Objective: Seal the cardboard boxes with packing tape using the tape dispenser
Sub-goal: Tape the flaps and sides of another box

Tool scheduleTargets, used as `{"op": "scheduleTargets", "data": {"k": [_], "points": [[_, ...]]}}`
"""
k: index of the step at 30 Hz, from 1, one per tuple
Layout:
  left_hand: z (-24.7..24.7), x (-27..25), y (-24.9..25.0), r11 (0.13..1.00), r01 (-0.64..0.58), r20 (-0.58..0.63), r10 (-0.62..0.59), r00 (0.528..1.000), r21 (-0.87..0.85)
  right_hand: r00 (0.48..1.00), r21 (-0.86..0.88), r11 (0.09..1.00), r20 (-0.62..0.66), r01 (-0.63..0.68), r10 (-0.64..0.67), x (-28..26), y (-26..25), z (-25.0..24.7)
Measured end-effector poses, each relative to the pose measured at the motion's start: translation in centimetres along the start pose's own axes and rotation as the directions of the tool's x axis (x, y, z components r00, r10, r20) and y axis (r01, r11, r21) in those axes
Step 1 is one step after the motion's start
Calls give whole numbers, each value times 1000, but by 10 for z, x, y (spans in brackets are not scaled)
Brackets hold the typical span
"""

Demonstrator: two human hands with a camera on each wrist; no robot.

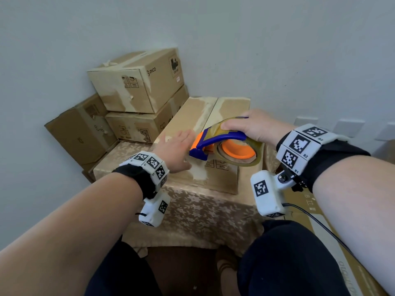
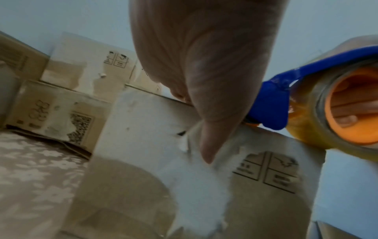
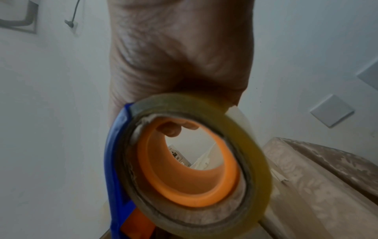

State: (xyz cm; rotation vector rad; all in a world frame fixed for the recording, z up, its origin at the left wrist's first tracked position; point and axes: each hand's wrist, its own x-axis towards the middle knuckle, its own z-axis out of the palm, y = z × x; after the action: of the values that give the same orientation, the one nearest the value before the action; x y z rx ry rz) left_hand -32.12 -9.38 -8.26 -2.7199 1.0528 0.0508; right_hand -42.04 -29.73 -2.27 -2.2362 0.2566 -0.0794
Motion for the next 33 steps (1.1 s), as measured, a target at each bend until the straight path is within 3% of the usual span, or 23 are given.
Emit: {"op": "scheduleTargets", "data": {"k": [6, 11, 19, 33], "points": [[-4, 8, 4, 983, -59, 36, 66, 997, -176, 1000, 32, 999, -22, -3, 4, 1, 3, 2], [-5, 7, 2, 960, -32, 21, 40, 999, -278, 1000, 121, 992, -5, -22, 23, -5, 3, -2], [-12, 8, 5, 989, -45, 135, 64, 989, -143, 999, 78, 996, 1, -53, 54, -24, 21, -30], [-17, 6, 20, 994, 6, 152, 11, 988, -106, 991, 67, 989, -12, -135, 136, -43, 39, -45]]}}
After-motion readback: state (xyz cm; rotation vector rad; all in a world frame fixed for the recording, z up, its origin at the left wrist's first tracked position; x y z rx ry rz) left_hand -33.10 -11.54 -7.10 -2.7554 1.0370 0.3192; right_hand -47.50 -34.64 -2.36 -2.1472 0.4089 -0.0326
